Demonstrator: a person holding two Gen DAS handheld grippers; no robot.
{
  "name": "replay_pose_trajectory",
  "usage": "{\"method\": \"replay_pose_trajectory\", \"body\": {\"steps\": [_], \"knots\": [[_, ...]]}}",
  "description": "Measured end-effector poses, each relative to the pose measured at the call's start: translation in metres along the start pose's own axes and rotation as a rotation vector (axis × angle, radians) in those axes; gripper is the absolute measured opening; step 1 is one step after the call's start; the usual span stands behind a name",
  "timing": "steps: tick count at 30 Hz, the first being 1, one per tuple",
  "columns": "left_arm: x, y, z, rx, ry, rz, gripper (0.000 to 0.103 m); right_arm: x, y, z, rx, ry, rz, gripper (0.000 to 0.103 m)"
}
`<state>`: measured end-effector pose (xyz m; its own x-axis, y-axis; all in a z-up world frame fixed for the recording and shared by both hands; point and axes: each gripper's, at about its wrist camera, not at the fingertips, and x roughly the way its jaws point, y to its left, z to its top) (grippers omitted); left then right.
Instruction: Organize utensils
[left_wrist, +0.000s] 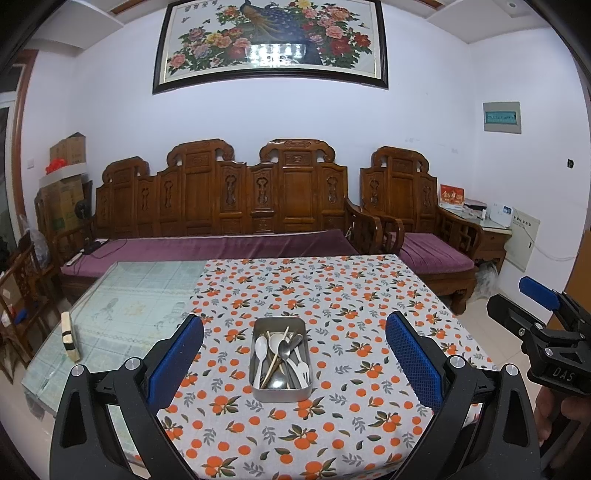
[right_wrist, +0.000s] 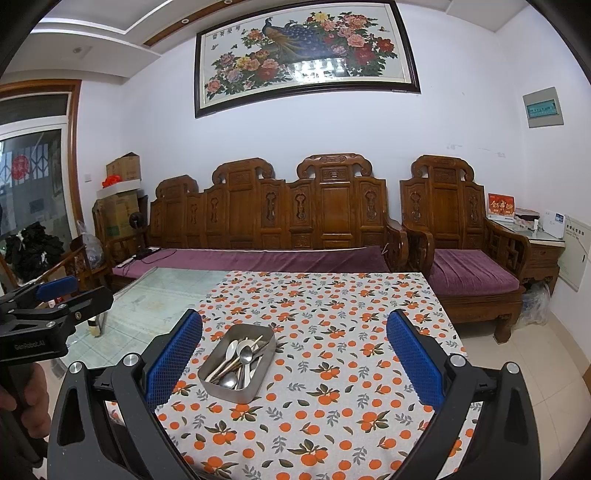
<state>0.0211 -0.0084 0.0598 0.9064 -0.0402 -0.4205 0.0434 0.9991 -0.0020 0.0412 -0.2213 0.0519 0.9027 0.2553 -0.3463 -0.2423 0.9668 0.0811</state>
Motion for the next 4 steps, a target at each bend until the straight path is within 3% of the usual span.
{"method": "replay_pose_trajectory", "body": {"steps": [4], "knots": [[-0.0005,0.0011,-0.0005,0.0,-0.002,0.002,0.095,0.0005,0.0011,0.0,0.0,0.0,-0.001,0.101]]}}
